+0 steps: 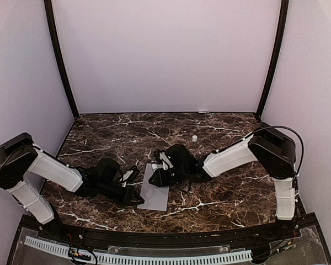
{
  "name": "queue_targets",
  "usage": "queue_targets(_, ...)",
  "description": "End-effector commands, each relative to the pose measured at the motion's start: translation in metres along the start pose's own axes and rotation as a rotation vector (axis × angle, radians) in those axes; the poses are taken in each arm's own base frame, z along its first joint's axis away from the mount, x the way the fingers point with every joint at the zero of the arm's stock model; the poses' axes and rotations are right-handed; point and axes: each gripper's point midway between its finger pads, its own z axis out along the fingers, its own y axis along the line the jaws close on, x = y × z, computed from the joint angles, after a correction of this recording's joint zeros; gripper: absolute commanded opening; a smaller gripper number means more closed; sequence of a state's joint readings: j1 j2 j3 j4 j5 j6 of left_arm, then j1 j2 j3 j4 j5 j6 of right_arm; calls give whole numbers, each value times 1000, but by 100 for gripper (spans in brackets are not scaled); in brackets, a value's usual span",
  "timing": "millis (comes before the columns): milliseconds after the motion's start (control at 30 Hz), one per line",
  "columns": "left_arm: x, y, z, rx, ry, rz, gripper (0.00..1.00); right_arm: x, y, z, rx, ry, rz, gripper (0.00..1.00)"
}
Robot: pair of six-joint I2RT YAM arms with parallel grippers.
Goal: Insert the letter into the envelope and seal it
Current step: Seal the envelope flap on the envelope.
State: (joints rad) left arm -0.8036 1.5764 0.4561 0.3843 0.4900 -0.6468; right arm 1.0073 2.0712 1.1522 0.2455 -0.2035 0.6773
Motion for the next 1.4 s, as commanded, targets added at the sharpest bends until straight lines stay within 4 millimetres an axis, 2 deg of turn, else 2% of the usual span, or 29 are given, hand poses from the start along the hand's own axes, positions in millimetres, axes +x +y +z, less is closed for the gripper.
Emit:
queue_targets(0,25,21,-2,-74,67,-32,0,-2,-10,12,32,21,-30,0)
queue_targets(167,25,21,-1,-75,67,-32,0,-4,-5,14,14,26,-47,0)
queue_targets(333,25,21,-1,-73,66,-30,0,3,-1,11,-14,40,-42,0)
queue_targets(700,23,20,-2,-76,64,-29,0,44,43,-3,-145,117,-80,0)
queue_targets(833,23,20,-3,-79,61,-28,0,52,49,-5,-150,129,-84,0)
queue_targets(1000,23,20,-3,-77,63,-30,0,40,31,-1,-71,99,-54,0)
queue_targets(1233,24,19,-3,-77,64,-30,0,7,14,7,-33,35,-32,0)
queue_targets(1367,24,19,-3,-74,66,-30,0,-4,0,13,-2,18,-20,0)
